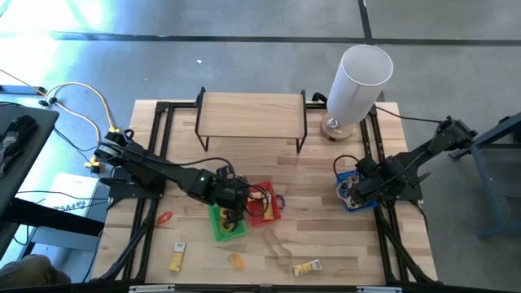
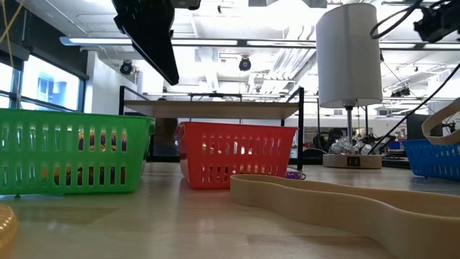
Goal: Pick & Place Office Desk Supplies
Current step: Put the white rubber band into the blue bin
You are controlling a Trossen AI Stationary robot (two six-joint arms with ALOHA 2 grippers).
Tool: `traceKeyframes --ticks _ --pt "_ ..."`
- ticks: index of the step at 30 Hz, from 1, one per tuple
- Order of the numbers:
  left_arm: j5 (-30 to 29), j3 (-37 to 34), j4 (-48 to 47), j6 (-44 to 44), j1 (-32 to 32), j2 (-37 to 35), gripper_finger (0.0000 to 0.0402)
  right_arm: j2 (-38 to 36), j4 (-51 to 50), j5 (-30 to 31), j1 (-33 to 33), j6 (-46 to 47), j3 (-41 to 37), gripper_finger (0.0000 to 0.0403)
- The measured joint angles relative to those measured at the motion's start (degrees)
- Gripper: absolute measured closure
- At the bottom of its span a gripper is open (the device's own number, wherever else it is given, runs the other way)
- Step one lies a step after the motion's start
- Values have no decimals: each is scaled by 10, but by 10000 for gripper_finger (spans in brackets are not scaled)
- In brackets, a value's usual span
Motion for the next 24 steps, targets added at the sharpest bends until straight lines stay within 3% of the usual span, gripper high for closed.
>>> traceKeyframes --ticks 10,17,24 --pt "0 0 13 7 2 0 271 0 0 54 -87 -116 -4 400" --pt "0 0 13 8 3 0 271 -4 0 -14 -126 -221 -4 400" --pt "0 0 17 23 15 0 271 -44 0 -24 -141 -253 -4 400"
